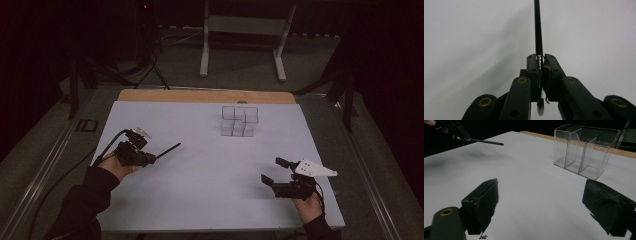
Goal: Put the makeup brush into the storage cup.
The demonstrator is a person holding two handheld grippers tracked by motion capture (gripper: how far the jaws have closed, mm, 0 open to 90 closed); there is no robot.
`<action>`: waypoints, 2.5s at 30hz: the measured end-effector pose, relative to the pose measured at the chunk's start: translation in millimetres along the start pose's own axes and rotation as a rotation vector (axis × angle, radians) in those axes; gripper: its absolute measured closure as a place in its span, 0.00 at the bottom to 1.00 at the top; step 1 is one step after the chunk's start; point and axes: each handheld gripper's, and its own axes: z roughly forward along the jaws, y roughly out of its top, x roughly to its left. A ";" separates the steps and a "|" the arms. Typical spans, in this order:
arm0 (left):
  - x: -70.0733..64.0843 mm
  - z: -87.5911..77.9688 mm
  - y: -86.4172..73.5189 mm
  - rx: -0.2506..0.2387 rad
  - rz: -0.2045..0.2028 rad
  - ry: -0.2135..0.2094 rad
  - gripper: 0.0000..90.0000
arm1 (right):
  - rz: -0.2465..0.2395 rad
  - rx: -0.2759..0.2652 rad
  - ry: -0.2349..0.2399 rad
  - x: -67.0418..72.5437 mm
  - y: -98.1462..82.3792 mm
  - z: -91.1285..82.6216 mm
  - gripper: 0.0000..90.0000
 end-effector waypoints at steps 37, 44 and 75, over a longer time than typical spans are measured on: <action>-64.4 20.4 44.0 -0.009 0.175 -0.145 0.95 | 0.001 0.002 0.005 0.3 -0.2 1.2 0.15; -72.9 24.2 51.9 -0.017 0.194 -0.165 0.95 | 0.002 0.003 -0.001 1.6 0.6 1.4 0.15; -95.0 29.7 76.2 0.004 0.239 -0.208 0.95 | -0.503 0.030 -0.015 74.0 64.7 17.2 0.32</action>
